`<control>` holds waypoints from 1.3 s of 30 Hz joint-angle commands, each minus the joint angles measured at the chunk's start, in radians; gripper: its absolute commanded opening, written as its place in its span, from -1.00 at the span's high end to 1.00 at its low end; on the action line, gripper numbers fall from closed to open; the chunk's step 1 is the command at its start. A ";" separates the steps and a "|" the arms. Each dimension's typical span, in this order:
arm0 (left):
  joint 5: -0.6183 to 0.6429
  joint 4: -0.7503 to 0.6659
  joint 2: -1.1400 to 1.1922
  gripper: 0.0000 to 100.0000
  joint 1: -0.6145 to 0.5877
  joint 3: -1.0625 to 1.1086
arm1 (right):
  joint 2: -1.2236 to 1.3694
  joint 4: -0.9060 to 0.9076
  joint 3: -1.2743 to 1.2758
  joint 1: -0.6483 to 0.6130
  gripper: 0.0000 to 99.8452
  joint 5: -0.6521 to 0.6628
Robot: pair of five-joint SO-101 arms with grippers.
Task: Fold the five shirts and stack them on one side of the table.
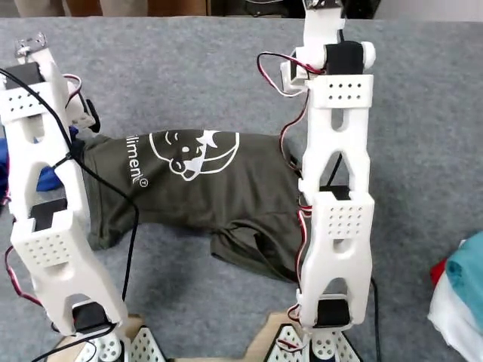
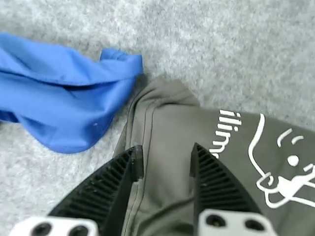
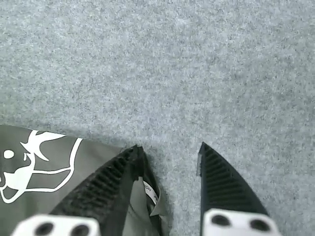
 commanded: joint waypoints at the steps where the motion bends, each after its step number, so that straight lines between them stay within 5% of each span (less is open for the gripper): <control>1: -0.035 0.063 -0.021 0.69 0.011 -0.094 | -0.067 0.015 -0.039 0.012 0.61 -0.002; 9: -0.055 0.083 -0.157 0.69 0.023 -0.040 | -0.188 0.017 -0.005 0.016 0.61 0.000; 18: -0.081 -0.011 -0.582 0.68 0.107 0.334 | -0.403 0.014 0.252 0.039 0.61 0.028; 22: -0.083 -0.216 -0.713 0.66 -0.023 0.569 | -0.450 0.012 0.315 0.074 0.61 0.028; 26: -0.077 -0.250 -0.700 0.61 -0.161 0.669 | -0.458 0.012 0.328 0.114 0.61 0.028; 32: -0.023 -0.199 -0.544 0.60 -0.244 0.500 | -0.455 0.012 0.321 0.113 0.61 0.028; 39: 0.009 0.046 -0.130 0.61 -0.288 -0.005 | -0.455 0.011 0.323 0.116 0.61 0.028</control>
